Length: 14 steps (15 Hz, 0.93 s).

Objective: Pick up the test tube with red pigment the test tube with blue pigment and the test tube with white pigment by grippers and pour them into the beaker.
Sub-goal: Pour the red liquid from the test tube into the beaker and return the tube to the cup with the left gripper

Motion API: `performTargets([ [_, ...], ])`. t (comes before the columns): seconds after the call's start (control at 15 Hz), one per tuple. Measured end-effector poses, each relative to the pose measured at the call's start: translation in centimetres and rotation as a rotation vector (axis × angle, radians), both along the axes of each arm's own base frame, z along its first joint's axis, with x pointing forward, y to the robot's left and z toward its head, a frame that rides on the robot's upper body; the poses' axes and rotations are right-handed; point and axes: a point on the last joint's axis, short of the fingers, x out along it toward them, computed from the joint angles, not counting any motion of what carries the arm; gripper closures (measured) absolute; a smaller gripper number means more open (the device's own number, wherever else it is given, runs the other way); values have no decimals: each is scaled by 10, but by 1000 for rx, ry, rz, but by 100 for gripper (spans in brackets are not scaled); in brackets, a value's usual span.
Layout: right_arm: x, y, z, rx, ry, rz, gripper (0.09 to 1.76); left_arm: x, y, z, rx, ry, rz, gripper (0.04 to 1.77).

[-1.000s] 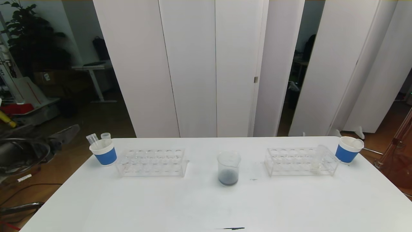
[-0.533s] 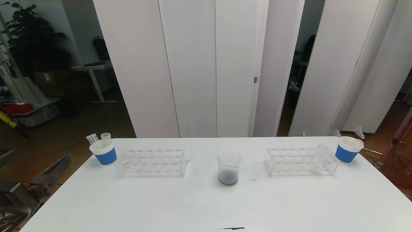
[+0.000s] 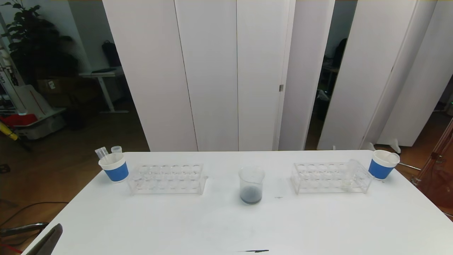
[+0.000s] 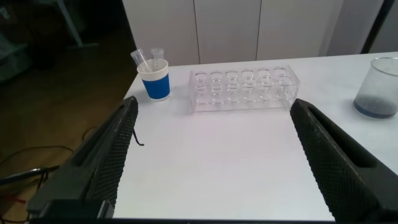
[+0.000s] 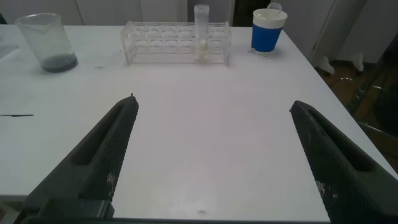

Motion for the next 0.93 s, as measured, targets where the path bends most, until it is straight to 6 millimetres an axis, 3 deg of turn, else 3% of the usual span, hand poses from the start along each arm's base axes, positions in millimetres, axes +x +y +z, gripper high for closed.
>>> performTargets([
  [0.33, 0, 0, 0, 0, 0, 0, 10, -21, 1, -29, -1, 38, -17, 6],
  [0.93, 0, 0, 0, -1, 0, 0, 10, -47, 0, -57, 38, 68, -48, 6],
])
